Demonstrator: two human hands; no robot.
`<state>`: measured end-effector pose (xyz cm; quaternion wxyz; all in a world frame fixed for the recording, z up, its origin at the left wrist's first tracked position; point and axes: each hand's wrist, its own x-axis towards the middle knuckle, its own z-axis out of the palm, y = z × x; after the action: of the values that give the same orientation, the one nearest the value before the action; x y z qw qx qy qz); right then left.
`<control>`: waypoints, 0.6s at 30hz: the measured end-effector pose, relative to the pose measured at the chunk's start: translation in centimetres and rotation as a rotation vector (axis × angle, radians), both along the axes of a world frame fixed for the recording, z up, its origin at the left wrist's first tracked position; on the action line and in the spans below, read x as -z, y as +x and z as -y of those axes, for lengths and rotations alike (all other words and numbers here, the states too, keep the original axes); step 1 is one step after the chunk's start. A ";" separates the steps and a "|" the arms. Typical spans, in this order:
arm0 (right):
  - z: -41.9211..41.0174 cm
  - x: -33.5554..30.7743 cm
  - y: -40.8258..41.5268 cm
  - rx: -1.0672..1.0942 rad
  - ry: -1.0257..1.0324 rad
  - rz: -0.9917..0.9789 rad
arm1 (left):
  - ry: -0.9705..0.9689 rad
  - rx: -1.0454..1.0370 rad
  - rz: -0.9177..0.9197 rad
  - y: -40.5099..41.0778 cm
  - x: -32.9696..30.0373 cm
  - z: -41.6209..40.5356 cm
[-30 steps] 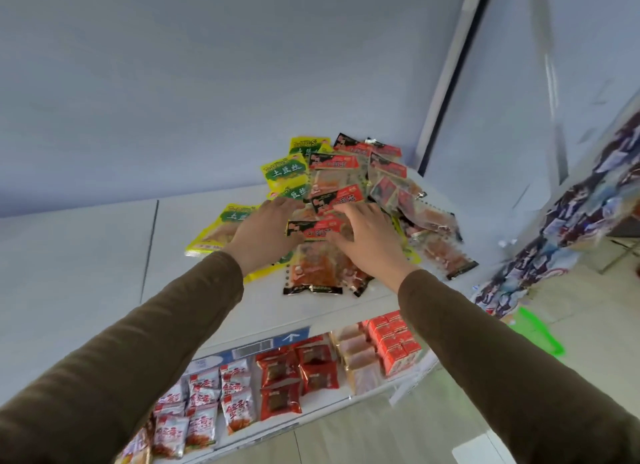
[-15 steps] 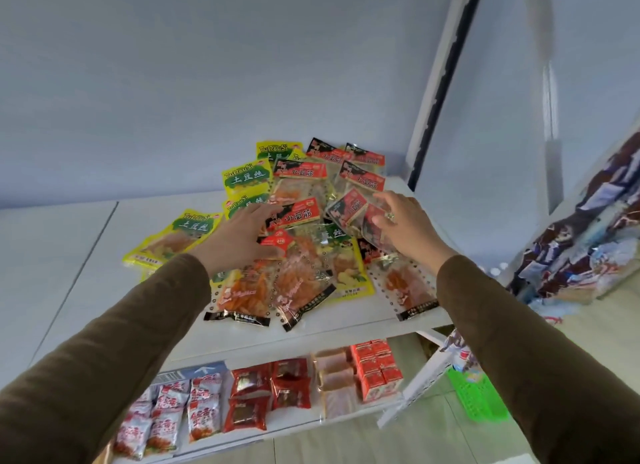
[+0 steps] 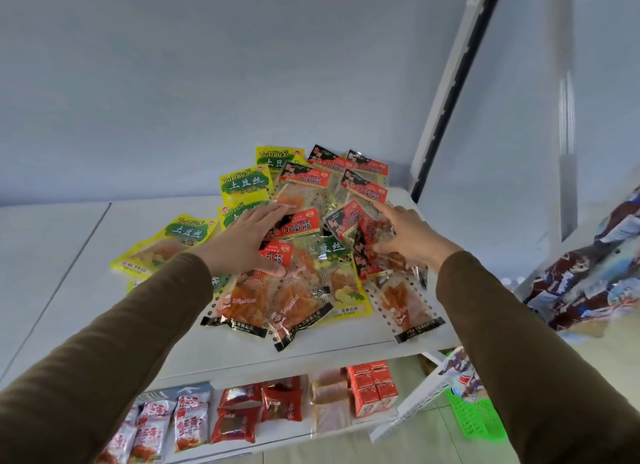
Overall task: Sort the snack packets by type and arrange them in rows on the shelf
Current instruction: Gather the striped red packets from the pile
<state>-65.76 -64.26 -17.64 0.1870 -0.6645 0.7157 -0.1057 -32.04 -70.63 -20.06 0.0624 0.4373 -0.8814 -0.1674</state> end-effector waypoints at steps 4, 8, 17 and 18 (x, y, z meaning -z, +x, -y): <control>0.8 0.8 0.7 -0.028 -0.016 0.126 | -0.164 -0.037 0.013 -1.2 0.1 -0.1; 1.6 1.5 1.4 0.014 -0.011 0.232 | -0.254 -0.067 0.059 -1.8 0.2 0.2; 2.5 2.2 2.1 0.007 -0.113 0.312 | -0.149 -0.060 -0.050 -2.4 0.1 0.5; 2.4 2.1 2.2 0.013 -0.133 0.344 | -0.137 -0.061 -0.057 -2.4 -0.1 0.5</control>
<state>-63.57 -66.69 -19.76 0.2616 -0.6428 0.6691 -0.2659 -34.46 -71.14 -19.99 0.1224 0.4537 -0.8750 -0.1170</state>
